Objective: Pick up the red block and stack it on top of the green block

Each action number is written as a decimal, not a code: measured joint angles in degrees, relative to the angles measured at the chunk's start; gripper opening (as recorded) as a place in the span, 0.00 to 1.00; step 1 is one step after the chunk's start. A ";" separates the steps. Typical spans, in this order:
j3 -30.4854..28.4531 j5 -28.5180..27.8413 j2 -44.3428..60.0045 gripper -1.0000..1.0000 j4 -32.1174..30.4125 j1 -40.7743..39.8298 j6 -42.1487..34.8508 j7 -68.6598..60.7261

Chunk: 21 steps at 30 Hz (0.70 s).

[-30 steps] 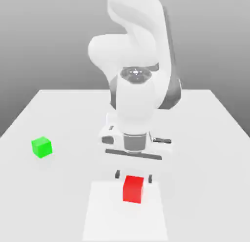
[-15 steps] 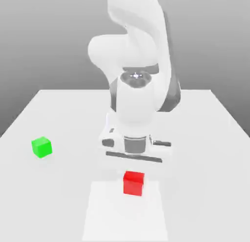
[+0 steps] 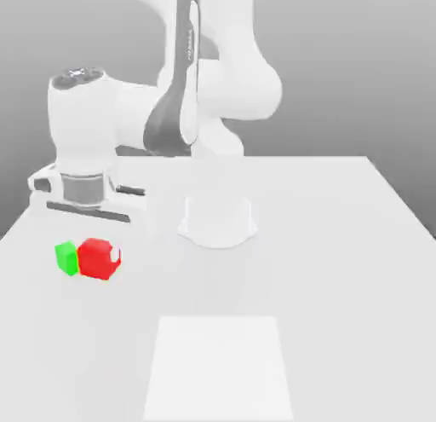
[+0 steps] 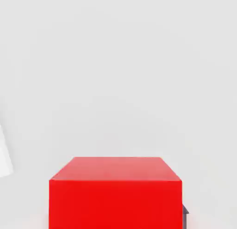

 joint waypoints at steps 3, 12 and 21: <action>-5.49 -2.79 -2.28 0.00 -0.71 -5.22 -1.36 -7.31; -14.33 -3.18 -3.08 0.00 -1.67 -9.62 -0.55 -19.09; -17.12 3.00 1.47 0.00 -1.70 -5.21 3.85 -23.25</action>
